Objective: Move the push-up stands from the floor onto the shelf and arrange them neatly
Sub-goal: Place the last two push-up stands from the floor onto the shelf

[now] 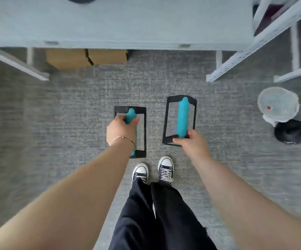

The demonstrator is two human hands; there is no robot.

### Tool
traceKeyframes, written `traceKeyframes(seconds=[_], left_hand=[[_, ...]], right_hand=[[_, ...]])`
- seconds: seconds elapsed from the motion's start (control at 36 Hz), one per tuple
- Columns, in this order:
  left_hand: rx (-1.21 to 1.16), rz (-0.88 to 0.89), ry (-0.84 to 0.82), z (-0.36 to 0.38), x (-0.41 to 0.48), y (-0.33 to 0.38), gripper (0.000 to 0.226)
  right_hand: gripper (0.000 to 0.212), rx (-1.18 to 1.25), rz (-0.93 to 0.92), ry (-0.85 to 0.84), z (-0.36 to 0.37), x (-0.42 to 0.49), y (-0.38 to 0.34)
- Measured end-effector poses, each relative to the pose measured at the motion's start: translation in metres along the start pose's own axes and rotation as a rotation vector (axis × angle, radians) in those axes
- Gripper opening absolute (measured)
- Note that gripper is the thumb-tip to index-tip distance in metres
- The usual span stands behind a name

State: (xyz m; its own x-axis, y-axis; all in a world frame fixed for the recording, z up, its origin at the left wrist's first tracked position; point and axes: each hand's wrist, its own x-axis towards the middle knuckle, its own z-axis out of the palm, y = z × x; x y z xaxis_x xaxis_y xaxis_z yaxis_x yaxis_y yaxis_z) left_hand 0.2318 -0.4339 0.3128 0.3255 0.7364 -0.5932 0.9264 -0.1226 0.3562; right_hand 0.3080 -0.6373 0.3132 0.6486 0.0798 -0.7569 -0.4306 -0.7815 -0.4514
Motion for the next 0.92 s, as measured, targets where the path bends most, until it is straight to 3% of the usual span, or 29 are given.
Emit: traceKeyframes(seconds=[0.44,0.92], left_hand=[[-0.27,0.231,0.097,-0.266,-0.161,0.205,0.043],[-0.418,0.516,0.194,-0.431,-0.23,0.331,0.053]], right_hand=[[0.025,-0.075,-0.319,0.116,-0.184,-0.232,-0.225],[0.026,0.075,-0.554,0.326,-0.302,-0.36,-0.352]])
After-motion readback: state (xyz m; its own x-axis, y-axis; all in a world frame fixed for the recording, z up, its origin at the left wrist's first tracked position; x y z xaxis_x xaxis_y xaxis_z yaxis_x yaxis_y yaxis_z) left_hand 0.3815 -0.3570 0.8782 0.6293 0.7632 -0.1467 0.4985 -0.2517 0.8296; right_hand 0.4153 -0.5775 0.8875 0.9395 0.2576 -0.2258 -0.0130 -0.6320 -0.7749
